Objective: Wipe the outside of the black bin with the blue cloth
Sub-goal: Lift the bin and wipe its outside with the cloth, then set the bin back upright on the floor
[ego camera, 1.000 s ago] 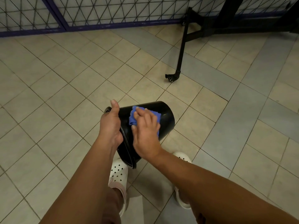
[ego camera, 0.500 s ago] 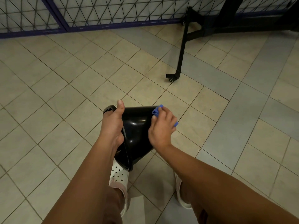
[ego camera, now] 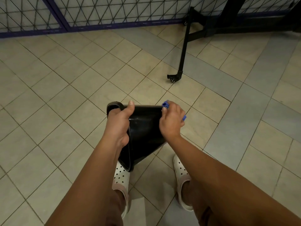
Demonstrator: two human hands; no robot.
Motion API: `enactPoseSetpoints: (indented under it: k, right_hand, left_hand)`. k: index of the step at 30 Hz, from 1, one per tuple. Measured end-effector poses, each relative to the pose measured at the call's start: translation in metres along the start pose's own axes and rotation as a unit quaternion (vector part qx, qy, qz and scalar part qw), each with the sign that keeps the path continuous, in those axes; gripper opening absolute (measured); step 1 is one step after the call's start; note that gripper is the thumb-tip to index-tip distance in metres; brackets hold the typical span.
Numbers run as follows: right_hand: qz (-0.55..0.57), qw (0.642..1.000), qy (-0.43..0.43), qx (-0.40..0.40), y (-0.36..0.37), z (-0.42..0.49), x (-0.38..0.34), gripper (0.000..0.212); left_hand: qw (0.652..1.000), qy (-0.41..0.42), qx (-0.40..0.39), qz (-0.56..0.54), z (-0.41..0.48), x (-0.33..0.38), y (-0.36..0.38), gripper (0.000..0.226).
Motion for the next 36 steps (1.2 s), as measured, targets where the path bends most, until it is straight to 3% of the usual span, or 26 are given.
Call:
enactPoseSetpoints:
  k: [5, 10, 12, 16, 21, 23, 26, 36]
  right_hand:
    - [0.032, 0.982, 0.180, 0.043, -0.003, -0.005, 0.023, 0.037]
    - [0.050, 0.955, 0.292, 0.001, 0.002, -0.014, 0.035, 0.035]
    - [0.055, 0.958, 0.281, -0.020, 0.006, -0.017, 0.029, 0.035]
    - [0.029, 0.992, 0.112, -0.052, 0.011, -0.023, -0.003, 0.038]
    - [0.069, 0.991, -0.021, -0.112, 0.016, -0.033, -0.024, 0.039]
    - [0.127, 0.981, -0.001, -0.144, 0.020, -0.033, -0.025, 0.038]
    - [0.193, 0.959, 0.101, -0.182, 0.026, -0.030, -0.015, 0.032]
    - [0.271, 0.904, 0.251, -0.215, 0.046, -0.021, 0.017, 0.013]
  left_hand:
    - [1.000, -0.001, 0.016, -0.021, -0.005, -0.004, 0.003, 0.023]
    - [0.999, 0.024, 0.014, -0.021, -0.005, -0.005, 0.009, 0.016]
    - [0.999, 0.018, 0.018, -0.029, -0.002, -0.008, 0.010, 0.019]
    - [1.000, 0.006, 0.023, -0.021, 0.004, -0.012, 0.009, 0.016]
    - [0.998, 0.041, 0.020, 0.035, 0.016, -0.006, -0.004, 0.021]
    - [0.996, 0.061, 0.020, 0.070, 0.019, -0.005, -0.009, 0.022]
    - [0.987, 0.091, 0.024, 0.131, 0.023, -0.007, -0.012, 0.029]
    - [0.938, 0.150, 0.023, 0.312, 0.035, -0.022, -0.002, 0.029]
Point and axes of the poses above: each hand's wrist, its own z-axis towards the middle knuckle, its own y-axis out of the palm, x = y × z, the point moved 7 cm from there along z, towards the middle knuckle, and after that the axes turned 9 degrees about x, right-handed, at the moved point
